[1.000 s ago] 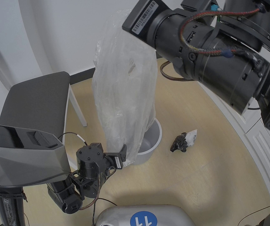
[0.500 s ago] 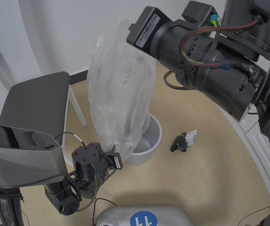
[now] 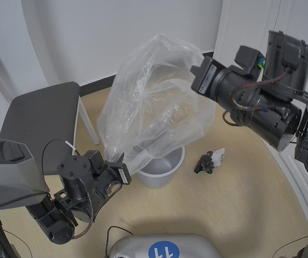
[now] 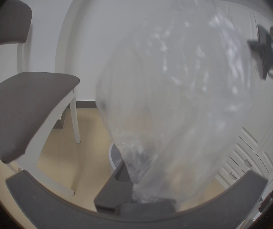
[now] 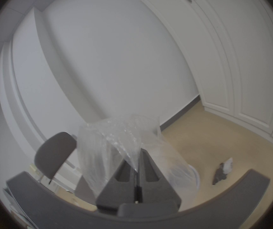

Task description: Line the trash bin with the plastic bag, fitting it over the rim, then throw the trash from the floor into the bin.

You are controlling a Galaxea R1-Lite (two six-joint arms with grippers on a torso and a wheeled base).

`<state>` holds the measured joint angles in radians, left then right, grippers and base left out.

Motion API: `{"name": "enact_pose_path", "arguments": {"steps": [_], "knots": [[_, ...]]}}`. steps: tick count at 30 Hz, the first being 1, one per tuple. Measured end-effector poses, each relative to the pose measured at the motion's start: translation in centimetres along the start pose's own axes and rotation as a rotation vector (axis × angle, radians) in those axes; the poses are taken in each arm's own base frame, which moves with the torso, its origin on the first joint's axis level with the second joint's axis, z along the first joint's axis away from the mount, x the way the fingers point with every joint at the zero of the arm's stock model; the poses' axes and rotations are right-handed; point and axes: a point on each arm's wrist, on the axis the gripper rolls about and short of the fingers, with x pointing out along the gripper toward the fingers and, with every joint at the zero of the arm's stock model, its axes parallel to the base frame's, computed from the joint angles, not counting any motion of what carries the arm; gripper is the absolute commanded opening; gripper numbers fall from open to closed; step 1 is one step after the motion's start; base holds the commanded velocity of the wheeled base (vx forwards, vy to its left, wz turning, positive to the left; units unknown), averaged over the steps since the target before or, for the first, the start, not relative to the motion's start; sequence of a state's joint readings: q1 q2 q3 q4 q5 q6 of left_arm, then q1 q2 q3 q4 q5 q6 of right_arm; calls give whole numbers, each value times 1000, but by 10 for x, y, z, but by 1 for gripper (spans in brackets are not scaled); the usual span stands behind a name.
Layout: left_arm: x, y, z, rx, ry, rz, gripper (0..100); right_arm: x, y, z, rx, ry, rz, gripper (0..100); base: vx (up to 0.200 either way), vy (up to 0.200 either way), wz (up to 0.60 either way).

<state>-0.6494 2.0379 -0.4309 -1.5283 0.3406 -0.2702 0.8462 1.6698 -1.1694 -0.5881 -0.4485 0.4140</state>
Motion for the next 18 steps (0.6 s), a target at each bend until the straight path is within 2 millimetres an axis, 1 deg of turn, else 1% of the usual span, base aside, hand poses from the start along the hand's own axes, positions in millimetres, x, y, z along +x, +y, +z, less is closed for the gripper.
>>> {"name": "enact_pose_path", "arguments": {"steps": [4,9,15,18], "knots": [[-4,4,10,3,-23,-9,0,-1,-33,-6,-32,18,-97,0,0,0,0],[-12,6,20,20,-24,-96,0,-1,-65,-7,-47,11,-179,0,0,0,0],[-14,19,34,203,-46,-204,0,1,-100,-9,-61,33,-234,0,0,0,0],[-11,25,44,242,-74,-240,0,3,-117,-13,-68,67,-247,0,0,0,0]]}}
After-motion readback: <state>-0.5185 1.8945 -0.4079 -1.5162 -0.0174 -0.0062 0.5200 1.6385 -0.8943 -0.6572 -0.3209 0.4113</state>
